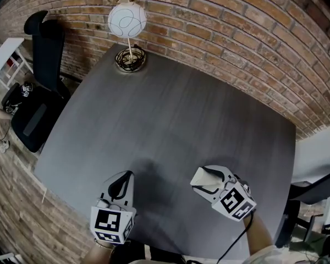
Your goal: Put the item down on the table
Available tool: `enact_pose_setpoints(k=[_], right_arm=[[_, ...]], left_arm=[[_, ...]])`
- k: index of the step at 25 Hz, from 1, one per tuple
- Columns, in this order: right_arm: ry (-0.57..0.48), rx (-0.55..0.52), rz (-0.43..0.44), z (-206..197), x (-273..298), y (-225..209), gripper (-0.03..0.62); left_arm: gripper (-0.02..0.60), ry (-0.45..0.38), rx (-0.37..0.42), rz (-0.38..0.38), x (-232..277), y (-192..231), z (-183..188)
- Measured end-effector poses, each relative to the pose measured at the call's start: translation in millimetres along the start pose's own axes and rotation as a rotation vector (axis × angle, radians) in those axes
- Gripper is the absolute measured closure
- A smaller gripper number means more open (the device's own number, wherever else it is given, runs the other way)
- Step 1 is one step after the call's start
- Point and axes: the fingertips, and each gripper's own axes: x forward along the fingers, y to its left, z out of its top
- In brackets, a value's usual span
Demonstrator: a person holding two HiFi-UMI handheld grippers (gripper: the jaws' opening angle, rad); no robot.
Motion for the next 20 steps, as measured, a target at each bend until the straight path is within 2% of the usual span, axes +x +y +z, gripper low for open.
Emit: enact_pose_setpoints(k=[12, 20], right_arm=[[0.081, -0.019, 0.074, -11, 32, 6, 0.298], [0.128, -0.025, 0.093, -20, 48, 7, 0.298]], left_arm=[[0.561, 0.024, -0.034, 0.044, -9, 23, -20], [0.561, 0.031, -0.051, 0.077, -9, 36, -27]])
